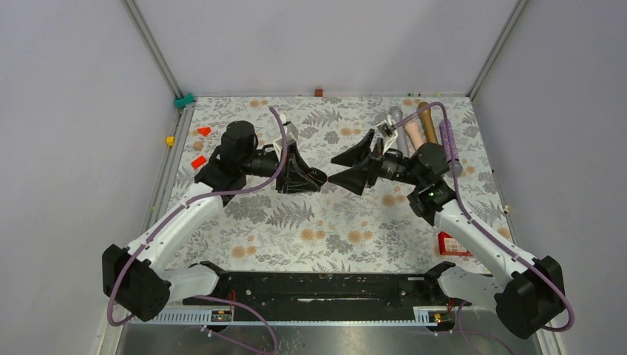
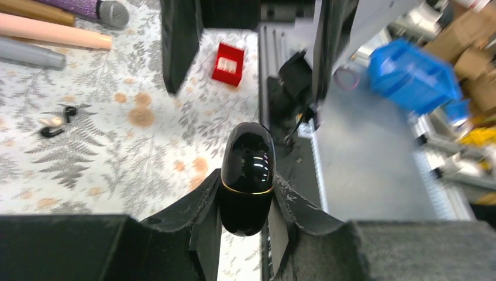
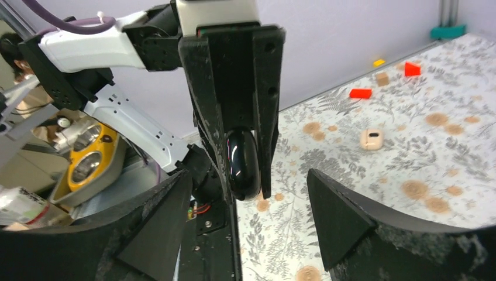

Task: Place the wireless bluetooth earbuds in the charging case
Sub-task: Pick up the charging case at the center of the board, then open the charging case.

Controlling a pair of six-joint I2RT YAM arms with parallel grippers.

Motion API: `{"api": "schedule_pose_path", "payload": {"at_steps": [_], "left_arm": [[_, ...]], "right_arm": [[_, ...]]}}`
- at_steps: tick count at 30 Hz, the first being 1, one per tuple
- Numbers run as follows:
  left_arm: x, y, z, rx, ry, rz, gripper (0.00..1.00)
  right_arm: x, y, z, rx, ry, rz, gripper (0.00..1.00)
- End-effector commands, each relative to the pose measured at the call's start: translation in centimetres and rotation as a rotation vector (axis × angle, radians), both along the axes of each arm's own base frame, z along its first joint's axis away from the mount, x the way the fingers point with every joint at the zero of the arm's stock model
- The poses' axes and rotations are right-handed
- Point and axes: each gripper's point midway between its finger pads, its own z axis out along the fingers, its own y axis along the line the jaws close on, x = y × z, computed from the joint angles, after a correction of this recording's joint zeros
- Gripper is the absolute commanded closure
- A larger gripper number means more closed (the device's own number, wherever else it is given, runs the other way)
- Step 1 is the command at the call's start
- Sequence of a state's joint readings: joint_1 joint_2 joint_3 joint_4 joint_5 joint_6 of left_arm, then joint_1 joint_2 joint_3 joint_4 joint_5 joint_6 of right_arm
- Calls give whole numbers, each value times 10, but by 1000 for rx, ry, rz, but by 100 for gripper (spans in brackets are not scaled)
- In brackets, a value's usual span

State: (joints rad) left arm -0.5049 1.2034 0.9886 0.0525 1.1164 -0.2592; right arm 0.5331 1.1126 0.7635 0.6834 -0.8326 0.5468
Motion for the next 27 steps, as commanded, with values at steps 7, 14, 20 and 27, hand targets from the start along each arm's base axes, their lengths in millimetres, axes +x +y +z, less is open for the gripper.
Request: {"api": "schedule_pose_path", "payload": {"at_steps": [7,14,20,27], "left_arm": [[-41,33,-33,186,-254,-146,99],[-46,26,-50,179,-232,-157,98],[-40,22,-52,160,-215,-119,99],[-40,21,-47,132,-207,-104,99]], "right_arm": [[-10,-4,0,-72,-120,32,21],[-21,13,-28,-131,-156,73,20],[-31,21,-46,-162,-164,125,20],[-39,30,-62,-209,-184,168,20]]}}
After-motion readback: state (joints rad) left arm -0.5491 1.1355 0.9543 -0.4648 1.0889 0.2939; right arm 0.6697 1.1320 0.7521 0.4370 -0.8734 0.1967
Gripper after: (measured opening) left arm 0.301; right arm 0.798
